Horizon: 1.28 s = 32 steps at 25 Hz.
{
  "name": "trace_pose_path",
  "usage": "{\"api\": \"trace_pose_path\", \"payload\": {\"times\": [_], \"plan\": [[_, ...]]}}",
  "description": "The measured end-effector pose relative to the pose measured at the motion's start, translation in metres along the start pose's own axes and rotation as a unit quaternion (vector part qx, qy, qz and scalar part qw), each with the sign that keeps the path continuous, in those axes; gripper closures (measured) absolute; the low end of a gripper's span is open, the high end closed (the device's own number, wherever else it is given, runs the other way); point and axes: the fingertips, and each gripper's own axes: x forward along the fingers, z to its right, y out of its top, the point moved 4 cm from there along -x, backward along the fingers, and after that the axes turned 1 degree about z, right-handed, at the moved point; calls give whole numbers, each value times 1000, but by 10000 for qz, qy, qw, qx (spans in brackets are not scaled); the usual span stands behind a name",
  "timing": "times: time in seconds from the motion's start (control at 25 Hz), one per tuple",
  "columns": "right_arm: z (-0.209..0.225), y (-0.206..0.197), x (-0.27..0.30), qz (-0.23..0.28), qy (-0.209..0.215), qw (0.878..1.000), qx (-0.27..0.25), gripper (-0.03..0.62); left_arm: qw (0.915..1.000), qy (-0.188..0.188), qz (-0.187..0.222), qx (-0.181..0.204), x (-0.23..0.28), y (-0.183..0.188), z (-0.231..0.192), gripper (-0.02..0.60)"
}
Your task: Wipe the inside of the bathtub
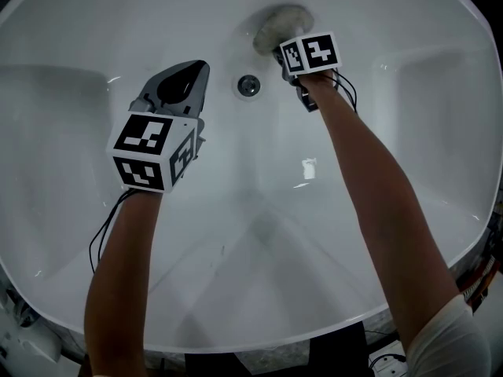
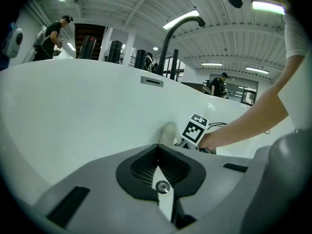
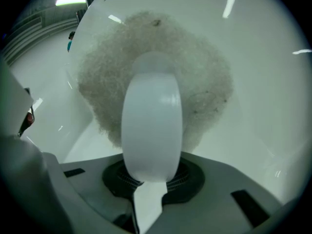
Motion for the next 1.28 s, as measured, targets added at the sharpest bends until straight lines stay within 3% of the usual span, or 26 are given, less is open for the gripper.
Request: {"api": "trace_pose_path", "payload": {"times": [0.12, 0.56, 0.88, 1.28], "plan": [[10, -4, -9, 23, -64, 10000, 58, 497, 10000, -46, 23, 35, 2, 4, 10, 571], [127, -42, -47, 26, -234, 9994, 241, 497, 9991, -296, -134, 290, 72, 18, 98, 571], [151, -41, -72, 19, -440, 9984, 348, 497, 9989, -410, -46, 239, 72, 37, 108, 571], [172, -54, -67, 34, -705, 9962, 510, 497, 9981, -527, -158, 295, 65, 12, 98, 571]]}}
